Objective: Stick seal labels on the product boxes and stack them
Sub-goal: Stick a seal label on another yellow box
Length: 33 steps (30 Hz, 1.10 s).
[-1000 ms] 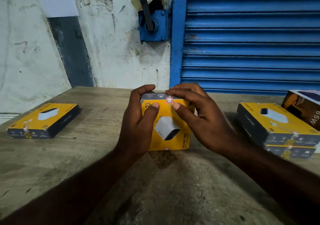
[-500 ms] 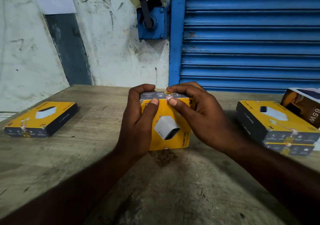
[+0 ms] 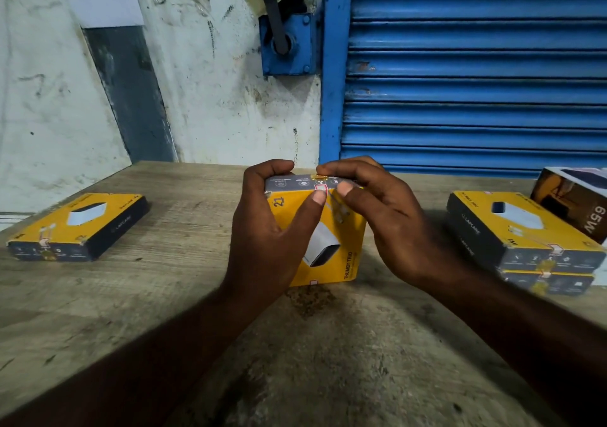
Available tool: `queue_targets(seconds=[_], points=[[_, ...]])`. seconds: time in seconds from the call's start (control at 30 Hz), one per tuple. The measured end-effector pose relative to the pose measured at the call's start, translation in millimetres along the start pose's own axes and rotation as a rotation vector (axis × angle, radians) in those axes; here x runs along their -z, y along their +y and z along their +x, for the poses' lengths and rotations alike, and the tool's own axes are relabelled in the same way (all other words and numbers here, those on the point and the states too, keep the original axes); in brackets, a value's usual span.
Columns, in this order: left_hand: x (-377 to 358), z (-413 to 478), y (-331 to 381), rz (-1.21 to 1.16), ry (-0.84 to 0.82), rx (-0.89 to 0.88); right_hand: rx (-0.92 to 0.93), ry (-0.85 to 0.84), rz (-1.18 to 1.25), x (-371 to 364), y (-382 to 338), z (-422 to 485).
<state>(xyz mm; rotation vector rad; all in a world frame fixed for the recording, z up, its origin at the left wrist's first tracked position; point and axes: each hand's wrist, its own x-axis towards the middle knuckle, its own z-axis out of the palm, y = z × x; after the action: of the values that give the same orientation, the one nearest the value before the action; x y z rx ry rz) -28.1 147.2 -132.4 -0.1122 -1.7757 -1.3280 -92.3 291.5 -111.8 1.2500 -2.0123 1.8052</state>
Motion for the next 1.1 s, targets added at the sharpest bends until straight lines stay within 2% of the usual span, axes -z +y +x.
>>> queue_targets(seconds=[0.17, 0.23, 0.33, 0.43, 0.63, 0.9, 1.0, 1.1], points=[[5.4, 2.0, 0.4, 0.023, -0.044, -0.046, -0.114, -0.026, 0.188, -0.3, 8.7, -4.4], [9.3, 5.5, 0.4, 0.023, -0.055, -0.067, -0.089, -0.020, 0.123, 0.4, 8.7, -4.5], [16.0, 10.9, -1.5, -0.015, -0.086, -0.093, 0.005, 0.040, -0.103, 0.5, 6.7, -1.6], [16.2, 11.3, -6.2, -0.050, -0.119, -0.056, 0.099, 0.099, -0.193, -0.5, 5.8, -2.9], [12.3, 8.5, -10.6, -0.085, -0.198, 0.212, 0.093, 0.121, -0.187, 3.3, 9.9, -3.4], [10.2, 2.2, -12.3, -0.130, -0.184, 0.257, 0.063, 0.091, -0.171, -2.7, 13.3, -5.5], [7.8, 0.6, -7.1, -0.073, -0.157, 0.207, 0.021, 0.052, -0.084, -5.8, 15.1, -8.2], [7.0, -0.7, -3.9, -0.033, -0.128, 0.173, 0.027, 0.020, -0.152, -8.6, 16.2, -11.2]])
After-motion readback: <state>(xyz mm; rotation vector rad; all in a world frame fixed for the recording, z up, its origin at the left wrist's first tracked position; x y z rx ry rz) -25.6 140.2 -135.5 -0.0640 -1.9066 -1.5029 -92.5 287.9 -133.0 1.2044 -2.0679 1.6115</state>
